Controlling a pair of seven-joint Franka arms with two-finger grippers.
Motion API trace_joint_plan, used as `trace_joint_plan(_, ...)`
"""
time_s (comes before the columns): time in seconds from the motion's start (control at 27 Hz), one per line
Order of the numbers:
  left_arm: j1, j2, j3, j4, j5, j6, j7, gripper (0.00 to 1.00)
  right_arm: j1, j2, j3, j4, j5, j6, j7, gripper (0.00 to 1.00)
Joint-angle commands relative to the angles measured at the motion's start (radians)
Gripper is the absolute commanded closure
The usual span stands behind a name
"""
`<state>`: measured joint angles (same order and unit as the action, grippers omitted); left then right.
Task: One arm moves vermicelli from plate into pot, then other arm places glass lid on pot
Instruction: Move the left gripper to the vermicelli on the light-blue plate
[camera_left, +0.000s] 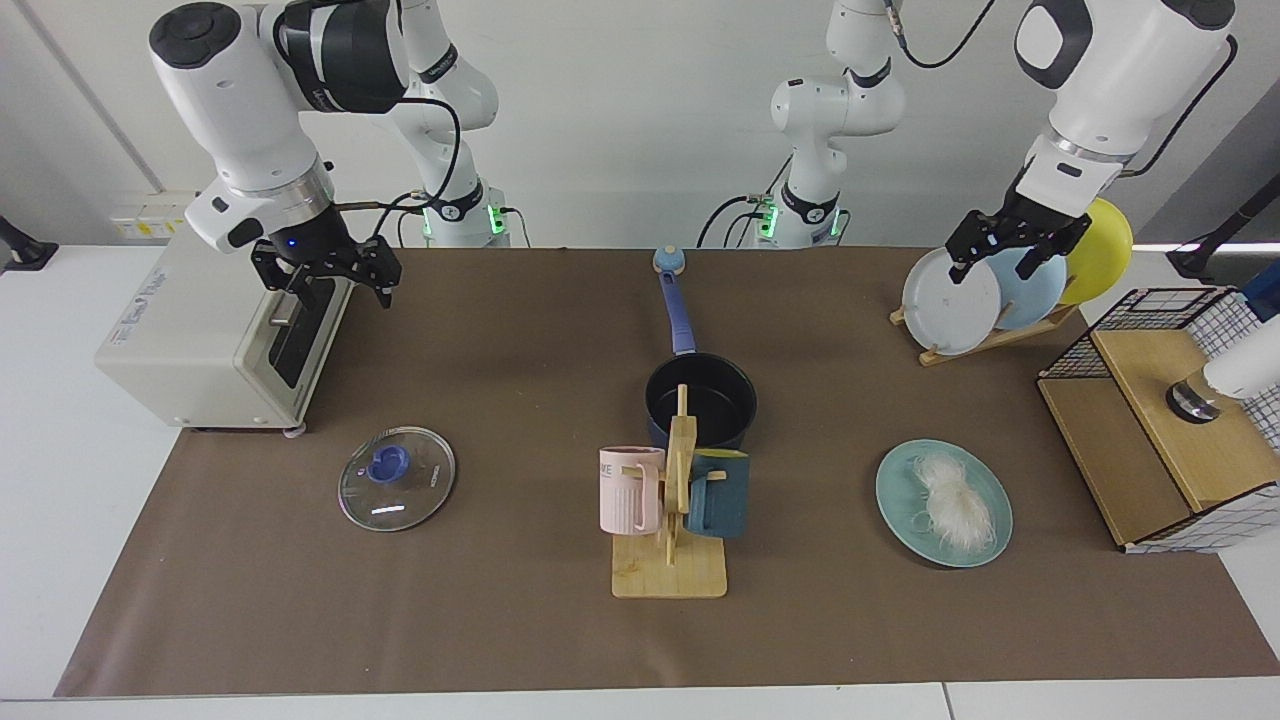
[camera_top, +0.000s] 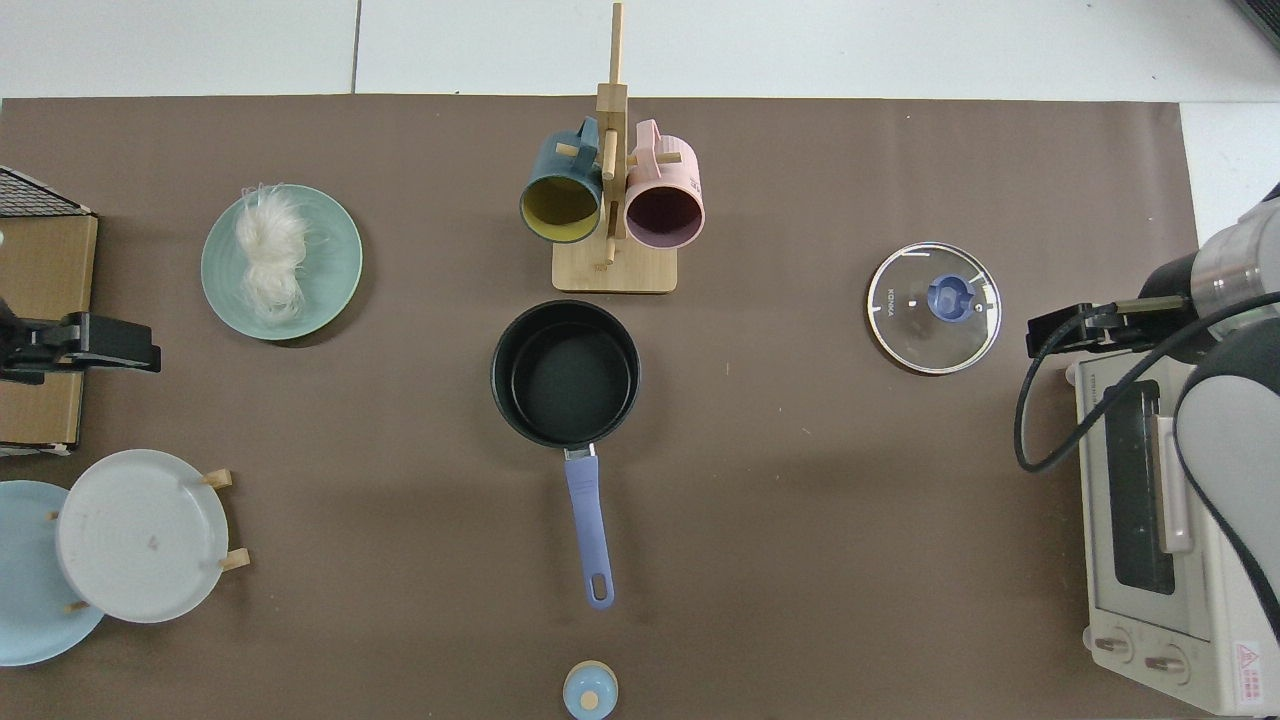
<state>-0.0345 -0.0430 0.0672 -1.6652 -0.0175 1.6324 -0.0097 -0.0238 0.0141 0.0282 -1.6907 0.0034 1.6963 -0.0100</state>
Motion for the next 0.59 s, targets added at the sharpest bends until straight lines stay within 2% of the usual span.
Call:
trace_joint_plan(0.0,-0.001,-0.018,-0.004,-0.017,-0.002,-0.022,-0.009,0.0,0.001,0.012,0.003,0.019,-0.016,0.005,0.008,0.01)
trace_joint_plan(0.3,-0.001,-0.014,-0.012,-0.011,-0.013,-0.005,0.0,0.0,-0.001,0.013,0.003,0.035,-0.016,-0.006,0.007,0.01)
trace_joint_plan(0.41,-0.001,-0.011,-0.012,-0.01,-0.006,0.003,0.004,0.0,-0.001,0.032,0.003,0.065,-0.017,-0.01,0.002,0.01)
trace_joint_plan(0.56,-0.001,0.017,-0.009,0.013,0.002,0.098,-0.006,0.0,0.001,0.088,0.003,0.155,-0.02,-0.076,-0.004,0.01)
